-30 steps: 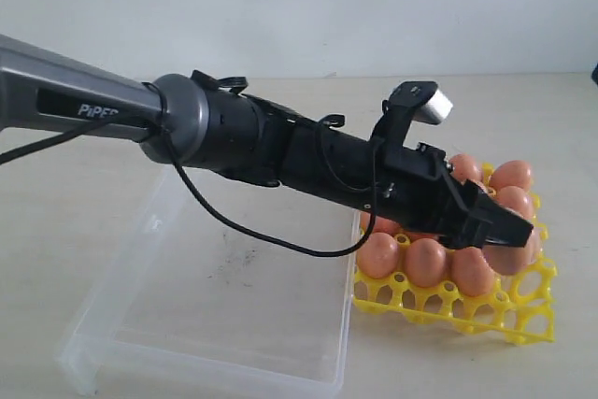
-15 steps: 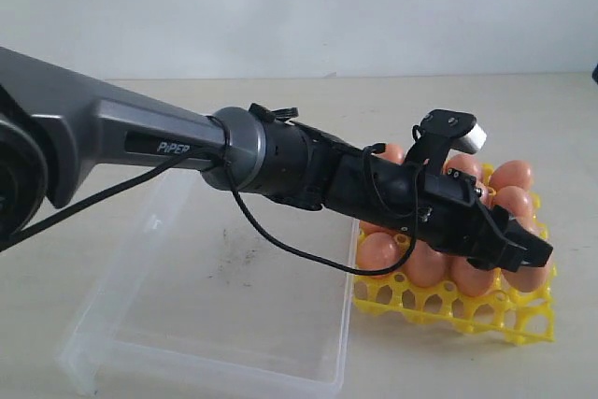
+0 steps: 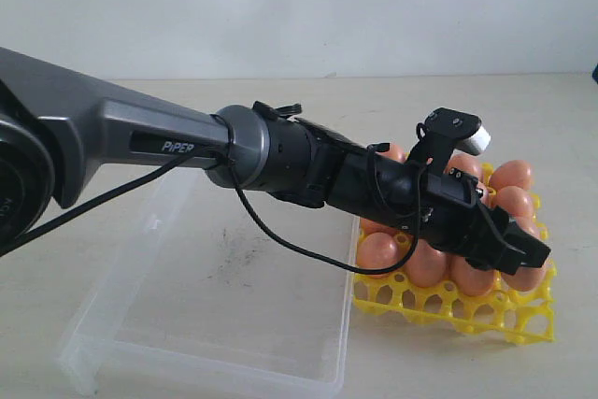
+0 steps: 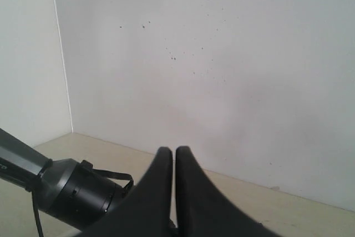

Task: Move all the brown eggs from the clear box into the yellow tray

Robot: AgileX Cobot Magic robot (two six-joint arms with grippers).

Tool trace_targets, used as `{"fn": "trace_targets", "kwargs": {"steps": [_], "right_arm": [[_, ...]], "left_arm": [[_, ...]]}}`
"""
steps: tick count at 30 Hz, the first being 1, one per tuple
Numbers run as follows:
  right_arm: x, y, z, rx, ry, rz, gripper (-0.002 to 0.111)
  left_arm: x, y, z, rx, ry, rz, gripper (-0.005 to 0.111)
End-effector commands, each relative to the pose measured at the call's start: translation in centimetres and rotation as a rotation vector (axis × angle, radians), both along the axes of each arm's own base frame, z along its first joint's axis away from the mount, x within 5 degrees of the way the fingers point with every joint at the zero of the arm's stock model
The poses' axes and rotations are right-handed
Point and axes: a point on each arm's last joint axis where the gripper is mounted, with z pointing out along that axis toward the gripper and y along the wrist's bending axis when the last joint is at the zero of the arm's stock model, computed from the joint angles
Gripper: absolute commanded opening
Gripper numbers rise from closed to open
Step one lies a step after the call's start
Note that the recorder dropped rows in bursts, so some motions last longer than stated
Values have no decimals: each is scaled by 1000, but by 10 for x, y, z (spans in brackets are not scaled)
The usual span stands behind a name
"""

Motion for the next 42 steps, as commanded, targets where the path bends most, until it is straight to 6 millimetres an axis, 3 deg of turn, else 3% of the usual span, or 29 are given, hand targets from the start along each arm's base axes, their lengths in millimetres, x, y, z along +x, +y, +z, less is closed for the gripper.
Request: {"fn": "trace_targets", "kwargs": {"steps": [1, 10, 18, 22, 34, 37, 39, 42], "right_arm": [[0, -1, 2, 2, -13, -3, 0], [0, -1, 2, 2, -13, -3, 0], [0, -1, 2, 2, -13, -3, 0], [0, -1, 2, 2, -13, -3, 0], [0, -1, 2, 2, -13, -3, 0], [0, -1, 2, 2, -13, -3, 0], [0, -1, 2, 1, -15, -3, 0], [0, -1, 3, -18, -38, -13, 0]], "left_arm": [[-2, -2, 2, -8, 3, -7, 4], [-4, -2, 3, -25, -13, -43, 5], [-3, -2, 3, -27, -32, -43, 43], [0, -3, 4, -38, -17, -4, 49], [1, -2, 6, -40, -16, 7, 47], [3, 2, 15, -40, 16, 9, 29], [4, 9, 30, -37, 7, -36, 8], [6, 25, 57, 9, -40, -84, 4]]}}
